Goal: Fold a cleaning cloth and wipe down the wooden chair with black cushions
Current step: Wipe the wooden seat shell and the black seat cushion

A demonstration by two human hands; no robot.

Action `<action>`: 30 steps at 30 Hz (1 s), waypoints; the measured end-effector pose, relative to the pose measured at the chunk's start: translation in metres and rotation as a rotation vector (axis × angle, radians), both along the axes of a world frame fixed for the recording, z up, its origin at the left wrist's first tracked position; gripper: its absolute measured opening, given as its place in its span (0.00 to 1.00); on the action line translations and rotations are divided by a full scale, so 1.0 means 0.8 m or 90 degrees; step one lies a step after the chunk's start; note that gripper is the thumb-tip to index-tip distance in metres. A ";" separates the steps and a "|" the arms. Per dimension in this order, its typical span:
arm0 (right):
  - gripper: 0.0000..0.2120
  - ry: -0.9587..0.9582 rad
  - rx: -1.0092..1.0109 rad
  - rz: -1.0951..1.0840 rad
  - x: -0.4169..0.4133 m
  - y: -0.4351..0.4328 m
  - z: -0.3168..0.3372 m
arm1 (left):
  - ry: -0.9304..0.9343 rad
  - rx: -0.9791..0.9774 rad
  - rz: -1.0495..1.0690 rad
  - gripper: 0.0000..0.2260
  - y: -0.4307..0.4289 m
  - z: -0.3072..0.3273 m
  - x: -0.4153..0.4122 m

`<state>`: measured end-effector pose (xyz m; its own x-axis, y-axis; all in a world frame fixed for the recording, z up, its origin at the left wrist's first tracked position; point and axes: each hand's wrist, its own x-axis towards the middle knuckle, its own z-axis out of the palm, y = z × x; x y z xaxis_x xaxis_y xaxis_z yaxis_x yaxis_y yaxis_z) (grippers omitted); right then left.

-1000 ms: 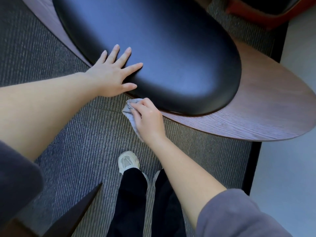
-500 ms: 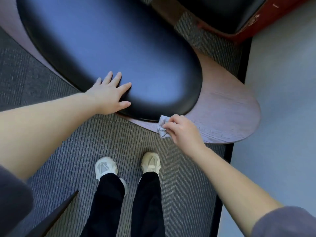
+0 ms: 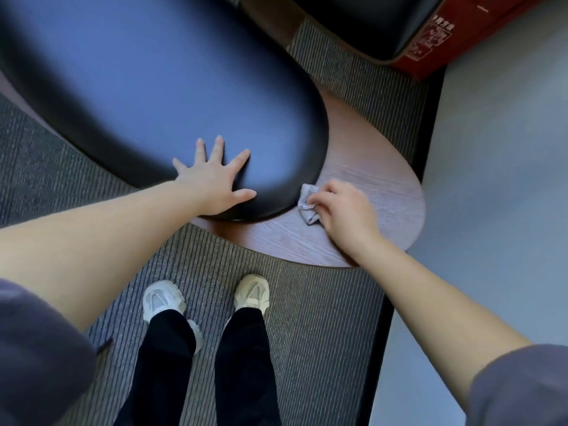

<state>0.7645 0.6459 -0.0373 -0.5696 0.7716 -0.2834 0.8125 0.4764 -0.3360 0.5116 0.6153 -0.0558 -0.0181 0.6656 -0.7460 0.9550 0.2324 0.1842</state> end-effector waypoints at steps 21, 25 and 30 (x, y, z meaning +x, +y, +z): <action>0.13 -0.137 0.020 -0.070 0.002 0.197 -0.073 | -0.003 -0.176 0.039 0.60 0.113 -0.014 0.044; 0.14 -0.136 0.019 -0.091 -0.013 0.226 -0.092 | -0.014 -0.199 0.006 0.64 0.116 -0.026 0.037; 0.14 -0.087 0.000 -0.121 -0.028 0.254 -0.107 | -0.013 -0.229 -0.003 0.64 0.120 -0.031 0.038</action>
